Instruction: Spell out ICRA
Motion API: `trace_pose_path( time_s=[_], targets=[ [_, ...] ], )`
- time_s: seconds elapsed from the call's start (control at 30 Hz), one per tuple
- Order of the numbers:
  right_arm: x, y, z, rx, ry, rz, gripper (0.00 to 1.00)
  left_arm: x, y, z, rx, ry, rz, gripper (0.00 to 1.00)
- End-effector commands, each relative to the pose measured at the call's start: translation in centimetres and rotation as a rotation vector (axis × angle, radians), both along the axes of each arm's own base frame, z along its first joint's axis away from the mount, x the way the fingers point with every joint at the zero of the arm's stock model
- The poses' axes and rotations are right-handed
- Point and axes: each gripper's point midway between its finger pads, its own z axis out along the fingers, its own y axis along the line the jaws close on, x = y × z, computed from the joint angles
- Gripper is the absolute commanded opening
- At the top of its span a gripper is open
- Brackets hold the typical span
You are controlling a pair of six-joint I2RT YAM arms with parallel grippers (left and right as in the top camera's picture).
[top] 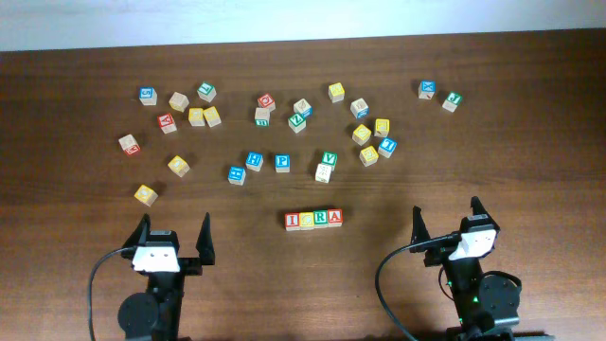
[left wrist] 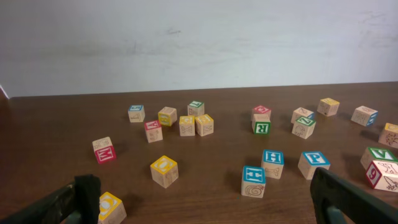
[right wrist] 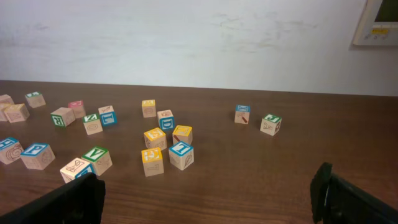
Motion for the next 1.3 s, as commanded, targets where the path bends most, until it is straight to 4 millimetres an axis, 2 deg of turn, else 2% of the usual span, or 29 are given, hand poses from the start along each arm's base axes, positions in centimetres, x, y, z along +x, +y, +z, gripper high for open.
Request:
trace_pose_path(
  time_s=[0.0,0.13,0.23,0.33,1.27],
  targets=[
    [0.0,-0.3,-0.3,-0.008,0.003,-0.015,0.98,0.0,0.3,-0.2,-0.009,0.003,0.014,0.99],
    [0.0,-0.3,-0.3,-0.008,0.003,-0.015,0.98,0.0,0.5,-0.2,0.04,0.006,0.026,0.99],
    [0.0,-0.3,-0.3,-0.008,0.003,-0.015,0.98,-0.2,2.3,-0.5,-0.056,0.015,0.14,0.99],
    [0.0,-0.3,-0.3,-0.007,0.003,-0.015,0.98,-0.2,2.6,-0.5,-0.051,0.013,0.165,0.99],
    [0.0,-0.3,-0.3,-0.007,0.003,-0.016,0.98,-0.1,1.8,-0.5,-0.022,0.015,0.122,0.99]
  ],
)
